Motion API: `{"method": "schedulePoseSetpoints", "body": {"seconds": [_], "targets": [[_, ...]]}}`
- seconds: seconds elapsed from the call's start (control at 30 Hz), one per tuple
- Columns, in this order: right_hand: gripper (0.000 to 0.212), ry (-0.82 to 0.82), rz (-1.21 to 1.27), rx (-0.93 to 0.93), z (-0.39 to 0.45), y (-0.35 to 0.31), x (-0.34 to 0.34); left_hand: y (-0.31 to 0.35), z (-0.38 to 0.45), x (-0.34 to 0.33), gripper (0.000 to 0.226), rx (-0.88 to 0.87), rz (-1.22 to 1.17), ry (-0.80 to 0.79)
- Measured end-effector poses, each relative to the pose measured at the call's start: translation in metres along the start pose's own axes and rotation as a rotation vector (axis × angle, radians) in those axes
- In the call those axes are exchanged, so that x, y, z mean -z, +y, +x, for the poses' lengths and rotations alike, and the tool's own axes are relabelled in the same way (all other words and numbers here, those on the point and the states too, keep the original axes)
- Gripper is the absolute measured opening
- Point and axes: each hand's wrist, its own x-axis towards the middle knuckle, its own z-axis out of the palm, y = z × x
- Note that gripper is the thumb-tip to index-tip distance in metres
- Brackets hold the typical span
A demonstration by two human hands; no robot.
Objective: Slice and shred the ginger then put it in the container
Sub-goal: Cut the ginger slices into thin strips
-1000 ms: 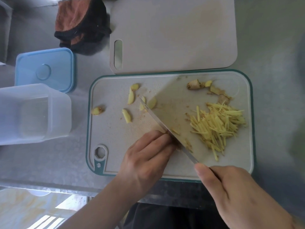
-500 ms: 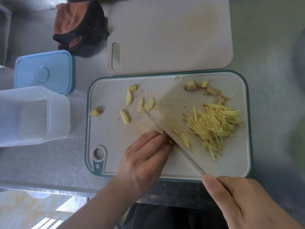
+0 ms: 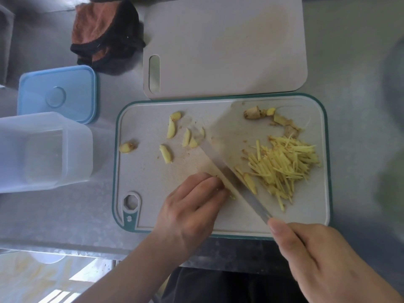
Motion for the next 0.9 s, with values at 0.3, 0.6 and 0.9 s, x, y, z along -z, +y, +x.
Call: {"method": "schedulePoseSetpoints", "body": {"seconds": [0.3,0.6,0.9], "targets": [[0.066,-0.003,0.019,-0.001,-0.006,-0.004,-0.003,-0.001,0.001,-0.001,0.011,-0.007,-0.041,0.004],[0.076,0.032,0.010,0.008,0.013,-0.003,-0.012,-0.001,-0.001,0.001,0.010,-0.003,-0.020,-0.024],[0.064,0.016,0.054,-0.007,-0.009,-0.005,-0.006,-0.001,-0.002,0.003,0.022,-0.012,-0.015,-0.060]]}}
